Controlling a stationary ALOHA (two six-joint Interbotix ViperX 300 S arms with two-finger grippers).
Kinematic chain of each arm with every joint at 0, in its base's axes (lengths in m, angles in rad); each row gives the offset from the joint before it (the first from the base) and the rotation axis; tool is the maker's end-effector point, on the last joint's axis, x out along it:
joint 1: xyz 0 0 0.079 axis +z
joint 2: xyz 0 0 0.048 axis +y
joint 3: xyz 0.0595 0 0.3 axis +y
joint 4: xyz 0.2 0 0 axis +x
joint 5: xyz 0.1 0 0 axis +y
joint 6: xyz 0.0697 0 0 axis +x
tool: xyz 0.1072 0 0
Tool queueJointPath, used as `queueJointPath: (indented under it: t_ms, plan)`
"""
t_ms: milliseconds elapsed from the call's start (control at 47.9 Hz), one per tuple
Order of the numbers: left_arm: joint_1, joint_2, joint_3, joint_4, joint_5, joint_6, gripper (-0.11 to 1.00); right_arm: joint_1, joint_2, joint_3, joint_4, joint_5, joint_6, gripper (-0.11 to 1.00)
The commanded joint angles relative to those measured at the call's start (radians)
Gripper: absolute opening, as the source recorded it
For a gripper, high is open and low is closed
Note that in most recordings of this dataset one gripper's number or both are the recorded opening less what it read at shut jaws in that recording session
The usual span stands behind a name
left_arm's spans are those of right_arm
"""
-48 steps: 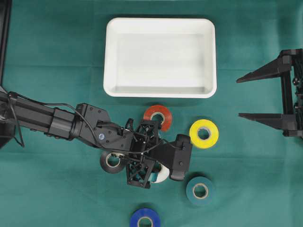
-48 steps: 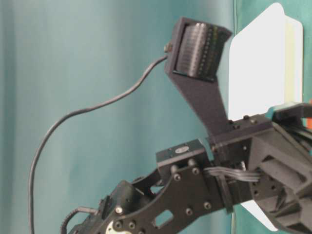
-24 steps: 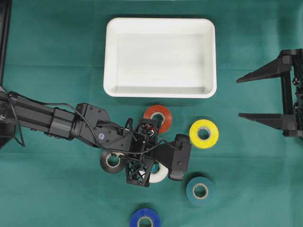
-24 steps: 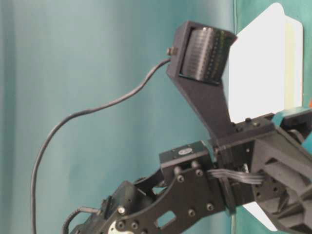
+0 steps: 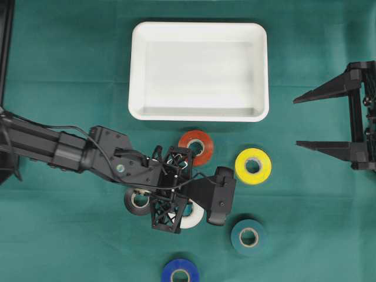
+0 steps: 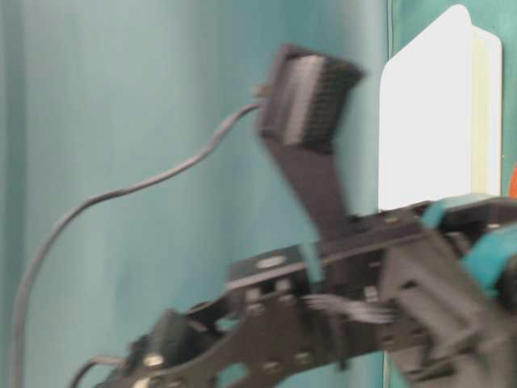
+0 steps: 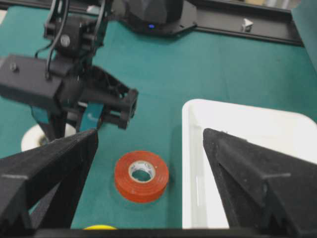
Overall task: Pick up the tape from a random location and place it into the white case.
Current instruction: 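Lower the left gripper and close it on the white tape roll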
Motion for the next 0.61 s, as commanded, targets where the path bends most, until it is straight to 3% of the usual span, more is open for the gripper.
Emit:
queueJointPath:
  t_ms: [0,313,585]
  plan:
    - [-0.002,-0.077,-0.018,0.0,0.028,-0.002,0.24,-0.002,0.003,-0.021,0.0,-0.003,0.0,0.91]
    - [-0.002,-0.189,-0.052,0.002,0.084,0.0,0.24,-0.002,0.0,-0.023,0.0,0.003,0.0,0.91]
    - [-0.003,-0.213,-0.135,0.002,0.232,0.002,0.24,-0.002,-0.002,-0.023,0.0,0.012,0.003,0.91]
